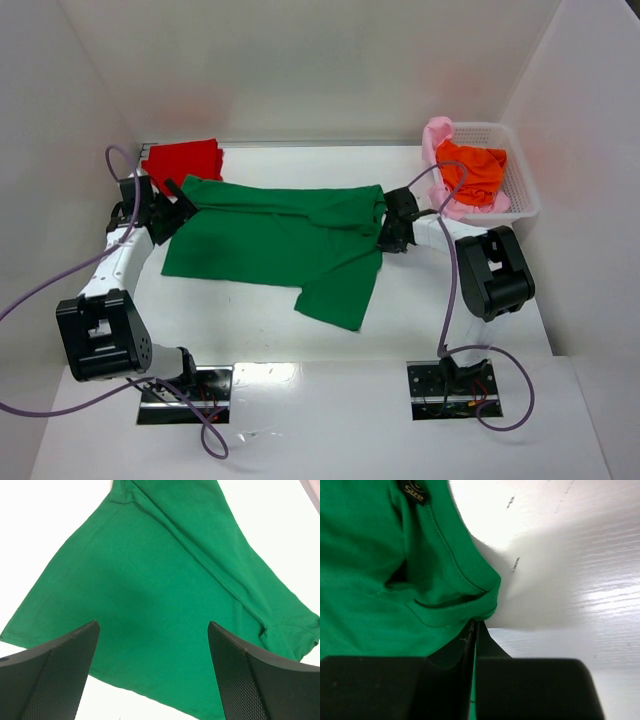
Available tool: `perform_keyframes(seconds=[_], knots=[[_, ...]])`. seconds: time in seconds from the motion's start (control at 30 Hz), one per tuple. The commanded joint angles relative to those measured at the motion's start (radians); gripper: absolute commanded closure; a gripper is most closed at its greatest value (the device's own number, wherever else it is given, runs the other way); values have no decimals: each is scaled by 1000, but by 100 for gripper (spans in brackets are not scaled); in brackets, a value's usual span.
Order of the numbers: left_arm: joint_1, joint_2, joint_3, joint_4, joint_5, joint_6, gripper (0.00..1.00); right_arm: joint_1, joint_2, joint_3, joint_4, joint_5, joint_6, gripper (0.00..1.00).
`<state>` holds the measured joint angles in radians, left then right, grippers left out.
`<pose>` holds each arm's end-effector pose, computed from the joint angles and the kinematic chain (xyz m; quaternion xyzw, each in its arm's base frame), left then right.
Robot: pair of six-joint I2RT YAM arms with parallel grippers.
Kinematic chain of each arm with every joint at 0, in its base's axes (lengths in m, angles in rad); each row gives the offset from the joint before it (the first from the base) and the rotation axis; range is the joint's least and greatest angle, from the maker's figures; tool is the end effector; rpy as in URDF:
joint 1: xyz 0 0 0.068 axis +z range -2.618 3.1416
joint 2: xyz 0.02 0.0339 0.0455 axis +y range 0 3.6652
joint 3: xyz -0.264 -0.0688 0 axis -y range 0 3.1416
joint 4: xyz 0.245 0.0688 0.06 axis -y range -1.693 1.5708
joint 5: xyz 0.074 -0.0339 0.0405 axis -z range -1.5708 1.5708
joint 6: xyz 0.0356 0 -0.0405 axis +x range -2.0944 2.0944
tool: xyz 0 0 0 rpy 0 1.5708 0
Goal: Fold and stack the t-shirts
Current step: Fold the flattened tshirt in 1/3 of the way
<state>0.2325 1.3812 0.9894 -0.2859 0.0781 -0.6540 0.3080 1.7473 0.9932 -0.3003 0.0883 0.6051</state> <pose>0.2973 0.0675 0.2660 -0.3713 0.8214 -0.1247 0.4146 0.3250 0.1001 0.1542 0.1541 0.9536 0.0742 0.2478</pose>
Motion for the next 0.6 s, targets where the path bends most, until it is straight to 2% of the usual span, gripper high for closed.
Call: perform_keyframes(seconds=[0.0, 0.3, 0.47, 0.53, 0.57], knots=[[5, -28, 35, -1, 25, 21, 4, -12, -12, 33, -66, 114, -4, 100], [5, -19, 26, -1, 25, 30, 4, -115, -55, 42, -77, 148, -27, 100], [5, -9, 26, 8, 34, 30, 4, -129, -55, 70, -77, 123, -52, 100], [5, 10, 26, 8, 53, 39, 4, -129, -46, 79, -68, 90, -62, 94], [5, 10, 26, 8, 68, 39, 4, -129, -37, 79, -68, 77, -72, 82]])
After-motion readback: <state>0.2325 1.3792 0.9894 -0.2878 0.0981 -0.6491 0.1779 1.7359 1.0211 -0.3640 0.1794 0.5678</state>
